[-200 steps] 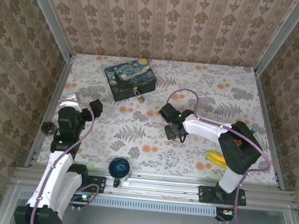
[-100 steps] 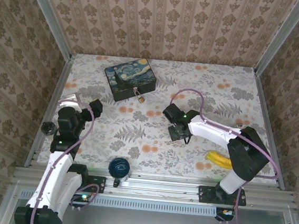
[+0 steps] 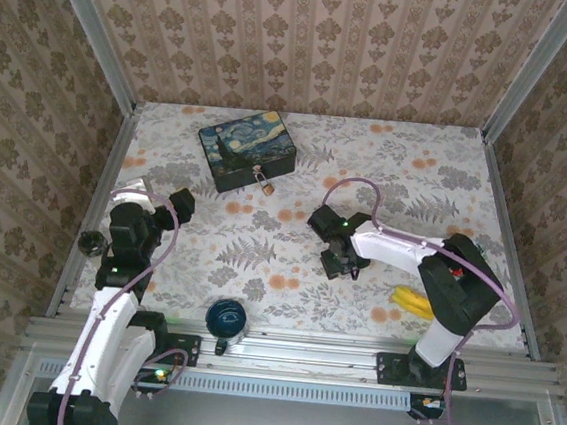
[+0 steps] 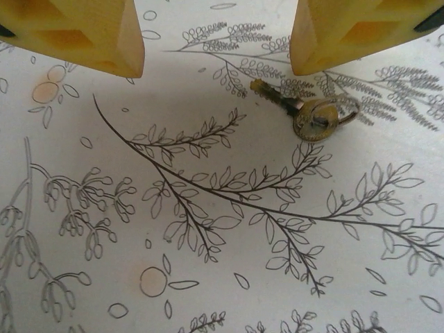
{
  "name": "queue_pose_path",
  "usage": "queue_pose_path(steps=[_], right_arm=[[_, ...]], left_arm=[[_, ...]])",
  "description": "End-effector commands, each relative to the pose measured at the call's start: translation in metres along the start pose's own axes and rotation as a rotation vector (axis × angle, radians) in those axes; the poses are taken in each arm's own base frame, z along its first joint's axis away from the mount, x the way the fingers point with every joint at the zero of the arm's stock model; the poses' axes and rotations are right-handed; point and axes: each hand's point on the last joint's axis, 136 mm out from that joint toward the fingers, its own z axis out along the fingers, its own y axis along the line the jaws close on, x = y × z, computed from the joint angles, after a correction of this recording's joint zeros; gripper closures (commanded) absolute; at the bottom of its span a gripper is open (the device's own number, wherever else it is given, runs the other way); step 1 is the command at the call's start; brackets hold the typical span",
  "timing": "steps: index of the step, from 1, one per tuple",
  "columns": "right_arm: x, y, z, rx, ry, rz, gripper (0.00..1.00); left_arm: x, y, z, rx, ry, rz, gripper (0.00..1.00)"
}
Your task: Unlock a padlock with a key
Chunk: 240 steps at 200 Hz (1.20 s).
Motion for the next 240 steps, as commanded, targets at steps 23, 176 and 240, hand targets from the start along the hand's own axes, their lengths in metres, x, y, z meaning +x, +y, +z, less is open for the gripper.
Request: queue_pose_path(steps=[23,176,240], right_arm=[[-0.017,0.006,0.008,0.002,0.006,-0.019,0.41],[-0.086,-0.004,0.005,-0.129,-0.150,0.205,0.53],[-0.093,0.004,-0.013,-0.200,-0.206,0.132,0.58]], left_arm=[[-0.015,-0.008,-0.003,0.024,-0.042,-0.016,0.00],[-0.010,-0.011,0.003,0.050,-0.023,-0.044,0.00],[-0.013,-0.013,-0.001,0.056,-0.027,-0.034,0.00]])
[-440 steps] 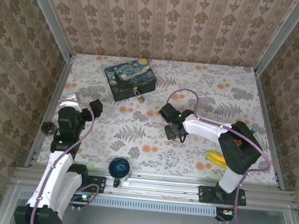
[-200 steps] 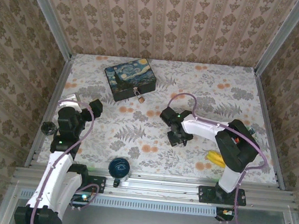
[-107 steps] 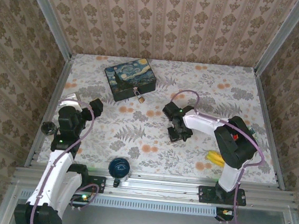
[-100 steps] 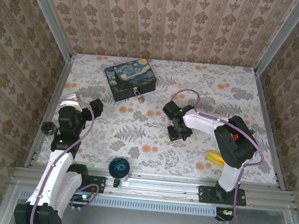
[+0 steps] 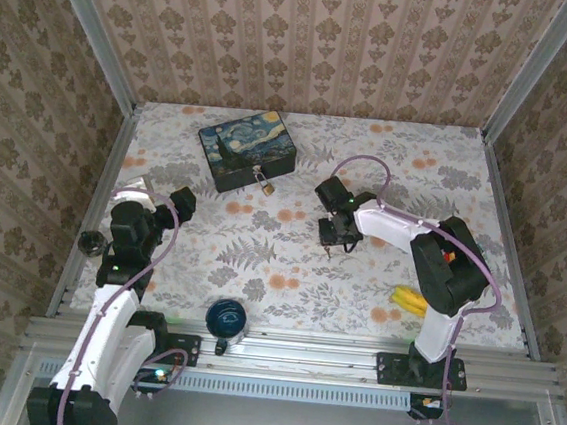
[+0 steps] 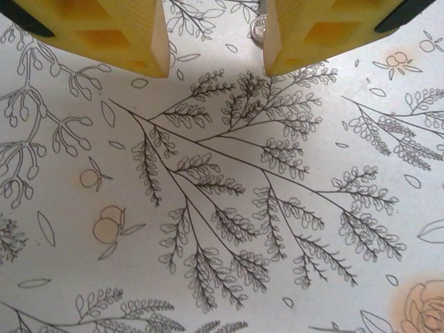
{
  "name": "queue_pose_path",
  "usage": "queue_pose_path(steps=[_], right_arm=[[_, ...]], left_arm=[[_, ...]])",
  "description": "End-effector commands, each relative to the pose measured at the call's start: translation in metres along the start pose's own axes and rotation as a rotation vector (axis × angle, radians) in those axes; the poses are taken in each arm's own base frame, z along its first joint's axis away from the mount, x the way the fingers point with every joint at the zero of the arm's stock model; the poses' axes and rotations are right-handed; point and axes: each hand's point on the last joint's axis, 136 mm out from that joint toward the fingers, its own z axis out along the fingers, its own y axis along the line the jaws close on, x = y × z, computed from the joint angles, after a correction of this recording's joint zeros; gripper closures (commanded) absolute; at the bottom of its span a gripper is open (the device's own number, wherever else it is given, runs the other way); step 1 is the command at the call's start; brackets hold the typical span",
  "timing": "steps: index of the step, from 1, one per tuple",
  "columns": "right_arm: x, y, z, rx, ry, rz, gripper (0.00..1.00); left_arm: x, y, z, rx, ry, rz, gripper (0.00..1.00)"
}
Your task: Unlock a padlock with a key
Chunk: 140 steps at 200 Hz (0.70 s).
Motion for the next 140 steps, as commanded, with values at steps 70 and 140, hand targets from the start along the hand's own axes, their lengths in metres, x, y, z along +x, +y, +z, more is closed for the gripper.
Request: queue_pose_path(steps=[70,140], right_arm=[[0.011,0.006,-0.020,-0.011,0.043,-0.221,0.60],[0.021,0.015,-0.011,-0.009,0.116,-0.415,0.61]], left_arm=[[-0.012,-0.011,-0.005,0.045,-0.033,-0.015,0.00],[-0.013,-0.011,-0.006,0.045,-0.036,-0.019,0.00]])
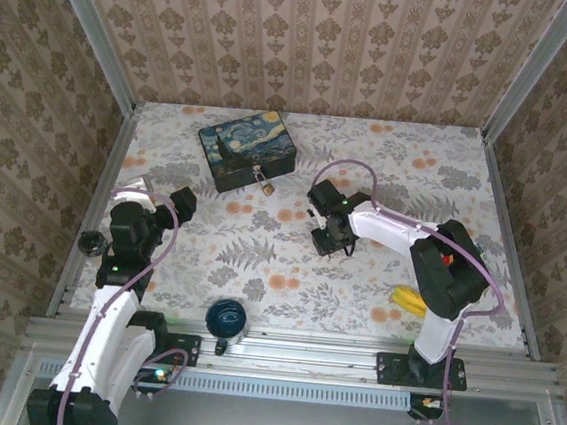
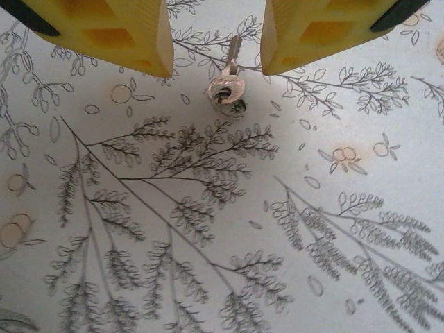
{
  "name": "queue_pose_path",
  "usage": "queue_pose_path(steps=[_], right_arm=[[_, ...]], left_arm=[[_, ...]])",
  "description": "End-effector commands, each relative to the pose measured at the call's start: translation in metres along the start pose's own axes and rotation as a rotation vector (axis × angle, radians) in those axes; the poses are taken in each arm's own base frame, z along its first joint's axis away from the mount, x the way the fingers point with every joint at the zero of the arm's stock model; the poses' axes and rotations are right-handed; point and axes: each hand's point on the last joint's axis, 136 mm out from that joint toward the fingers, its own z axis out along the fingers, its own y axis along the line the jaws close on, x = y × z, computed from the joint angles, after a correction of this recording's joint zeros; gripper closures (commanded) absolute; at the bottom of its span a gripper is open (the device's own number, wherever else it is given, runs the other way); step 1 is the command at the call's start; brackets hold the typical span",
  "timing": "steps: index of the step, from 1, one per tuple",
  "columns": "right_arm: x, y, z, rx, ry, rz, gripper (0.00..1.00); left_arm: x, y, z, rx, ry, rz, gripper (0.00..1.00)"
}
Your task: Unlock a padlock with a key
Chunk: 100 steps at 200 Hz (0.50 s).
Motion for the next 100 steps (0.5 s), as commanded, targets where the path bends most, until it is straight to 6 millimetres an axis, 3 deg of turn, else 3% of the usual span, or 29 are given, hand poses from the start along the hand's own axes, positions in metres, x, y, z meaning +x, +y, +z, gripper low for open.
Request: queue_pose_path(steps=[1,100], right_arm=[[0.002,-0.001,0.001,0.012,0.048,-0.096,0.61],[-0.001,0.006,0.025,-0.019,0.128,-0.171,0.61]], left_arm=[[-0.012,-0.008,-0.004,0.029,-0.034,-0.011,0.00],[-0.011,-0.006,-0.005,0.020,-0.036,-0.023,0.00]])
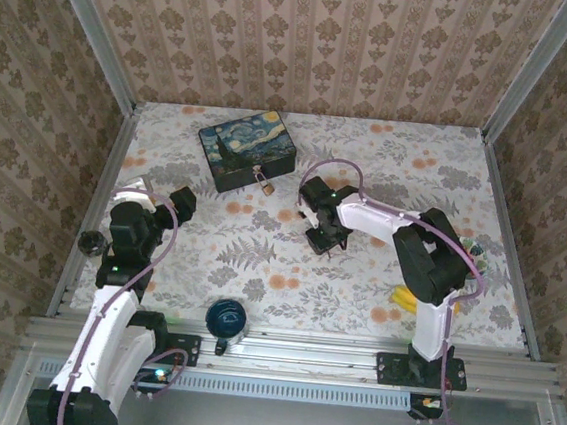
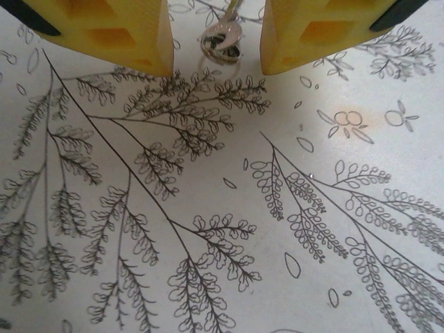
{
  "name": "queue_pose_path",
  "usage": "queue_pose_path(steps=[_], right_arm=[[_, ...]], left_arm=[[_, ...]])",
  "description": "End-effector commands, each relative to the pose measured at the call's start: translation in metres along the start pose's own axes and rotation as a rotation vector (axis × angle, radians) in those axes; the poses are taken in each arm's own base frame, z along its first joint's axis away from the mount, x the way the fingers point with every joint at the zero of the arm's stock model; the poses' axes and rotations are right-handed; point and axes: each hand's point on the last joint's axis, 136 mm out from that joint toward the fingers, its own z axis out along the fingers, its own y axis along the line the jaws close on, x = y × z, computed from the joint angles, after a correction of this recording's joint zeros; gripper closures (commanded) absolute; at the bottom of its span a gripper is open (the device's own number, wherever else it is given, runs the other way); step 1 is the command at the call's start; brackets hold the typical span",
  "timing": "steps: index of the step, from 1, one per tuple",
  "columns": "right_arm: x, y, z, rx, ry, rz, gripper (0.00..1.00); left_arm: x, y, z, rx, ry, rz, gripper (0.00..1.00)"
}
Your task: Unlock a padlock with a key
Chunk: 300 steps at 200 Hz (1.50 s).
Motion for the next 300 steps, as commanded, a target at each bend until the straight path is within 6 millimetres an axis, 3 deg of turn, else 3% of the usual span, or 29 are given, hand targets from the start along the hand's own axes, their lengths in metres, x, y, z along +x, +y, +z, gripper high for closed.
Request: queue_pose_path(steps=[1,59,131,187,250,300], right_arm=[[0.008,0.003,0.004,-0.022,0.052,-0.036,0.61],[0.016,0.008,0.008,-0.047,0.091,-0.041,0.69],[0.025,-0.003,0.002,-0.037,0.100,-0.001,0.70],[0.020,-0.001,0.003,-0.050,0.078,0.022,0.87],[0.015,-0.019,-0.008,-0.025,0.028,0.136,1.00],[0.015,-0.035,-0.017,-0.015,-0.017,0.267,1.00]], left_arm=[[-0.010,-0.006,-0.005,0.019,-0.033,-0.013,0.00],[-0.011,-0.006,-0.005,0.015,-0.035,-0.013,0.00],[-0.010,-0.005,-0.007,0.014,-0.033,-0.007,0.00],[-0.012,-0.006,-0.007,0.015,-0.034,-0.005,0.00],[-0.013,-0.008,-0.006,0.014,-0.021,0.011,0.00],[-0.013,-0.006,-0.003,-0.003,0.000,0.012,0.00]])
